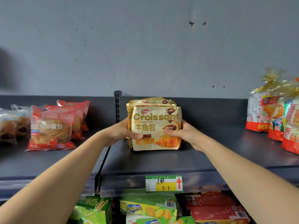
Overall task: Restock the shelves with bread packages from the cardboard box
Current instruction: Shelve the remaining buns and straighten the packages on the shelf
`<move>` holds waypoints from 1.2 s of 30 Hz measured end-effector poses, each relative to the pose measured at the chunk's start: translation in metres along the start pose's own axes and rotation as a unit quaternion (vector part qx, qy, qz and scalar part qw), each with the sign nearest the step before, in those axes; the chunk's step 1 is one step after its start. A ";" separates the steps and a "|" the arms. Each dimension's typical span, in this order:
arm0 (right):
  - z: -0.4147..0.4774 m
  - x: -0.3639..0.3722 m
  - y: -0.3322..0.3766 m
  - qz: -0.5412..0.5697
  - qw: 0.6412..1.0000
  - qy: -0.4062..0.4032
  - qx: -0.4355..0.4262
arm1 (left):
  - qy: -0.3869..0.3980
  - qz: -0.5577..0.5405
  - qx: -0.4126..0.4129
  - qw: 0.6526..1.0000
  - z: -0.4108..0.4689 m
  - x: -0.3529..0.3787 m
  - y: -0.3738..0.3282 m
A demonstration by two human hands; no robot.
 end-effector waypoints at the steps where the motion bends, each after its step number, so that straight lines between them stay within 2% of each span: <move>1: 0.000 -0.001 0.001 -0.006 1.000 -0.005 0.002 | -0.001 0.004 -0.002 1.000 0.000 -0.001 -0.001; 4: 0.001 -0.009 0.005 -0.013 0.999 -0.041 0.002 | -0.011 -0.003 0.005 1.000 -0.001 -0.003 -0.001; 8: 0.011 -0.016 0.005 0.057 0.997 -0.044 0.003 | -0.140 -0.107 -0.028 0.984 0.006 -0.030 0.013; 12: 0.031 -0.023 0.002 0.138 0.987 -0.077 0.033 | -0.192 -0.179 -0.061 0.963 0.020 -0.048 0.018; 15: 0.043 -0.024 0.001 0.185 0.977 -0.098 0.048 | -0.195 -0.184 -0.054 0.962 0.027 -0.038 0.009; 19: 0.055 -0.021 0.000 0.221 0.970 -0.083 0.060 | -0.218 -0.236 -0.036 0.946 0.037 -0.030 0.002; 24: 0.069 -0.018 -0.004 0.280 0.955 -0.054 0.083 | -0.208 -0.259 -0.043 0.942 0.050 -0.033 0.007; 30: 0.071 -0.015 -0.006 0.280 0.955 -0.042 0.091 | -0.190 -0.304 -0.043 0.933 0.062 -0.033 0.012; 36: 0.069 -0.014 -0.006 0.277 0.955 -0.058 0.088 | -0.176 -0.290 -0.027 0.940 0.065 -0.030 0.009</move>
Point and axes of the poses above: each hand's wrist, its own z-axis towards the middle knuckle, its own x-axis out of the palm, y = z × x, the point moved 7 cm from there along z, towards the middle knuckle, and after that the axes turned 3 degrees about x, right-handed, at the moved point
